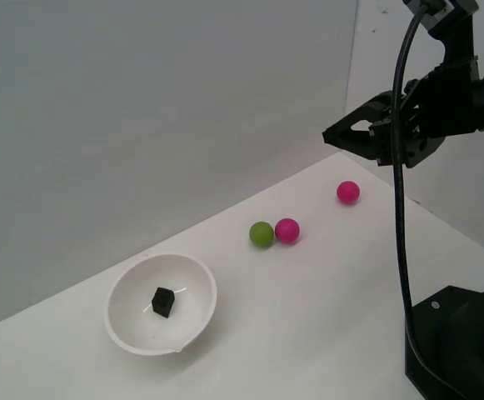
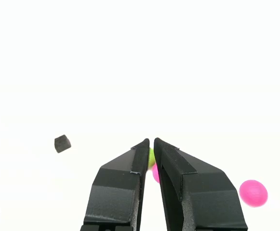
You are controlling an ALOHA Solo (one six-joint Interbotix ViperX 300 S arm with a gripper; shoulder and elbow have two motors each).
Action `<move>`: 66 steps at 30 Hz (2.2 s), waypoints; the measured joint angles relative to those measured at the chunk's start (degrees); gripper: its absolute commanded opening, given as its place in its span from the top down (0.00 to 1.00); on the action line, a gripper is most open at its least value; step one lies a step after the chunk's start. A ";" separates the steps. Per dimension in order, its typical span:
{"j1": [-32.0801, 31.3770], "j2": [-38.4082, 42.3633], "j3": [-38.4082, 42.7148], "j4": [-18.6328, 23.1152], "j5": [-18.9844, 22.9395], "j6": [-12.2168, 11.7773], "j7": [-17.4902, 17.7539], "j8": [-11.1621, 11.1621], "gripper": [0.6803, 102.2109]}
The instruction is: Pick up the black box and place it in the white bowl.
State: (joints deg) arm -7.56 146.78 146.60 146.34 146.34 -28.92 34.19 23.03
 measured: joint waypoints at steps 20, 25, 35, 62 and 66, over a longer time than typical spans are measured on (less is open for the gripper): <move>6.59 16.88 16.79 10.11 10.11 2.99 -0.18 0.00 0.98; 6.59 18.37 18.37 11.16 11.07 2.99 -0.62 0.09 0.98; 6.59 19.51 19.60 13.27 13.36 2.99 -2.55 0.00 0.98; 6.59 19.16 19.16 13.36 13.45 2.99 -2.64 0.00 0.98; 6.59 19.16 19.16 13.36 13.45 2.99 -2.29 0.00 0.98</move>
State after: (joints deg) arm -0.97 165.94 165.76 159.70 159.79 -25.93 31.90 23.03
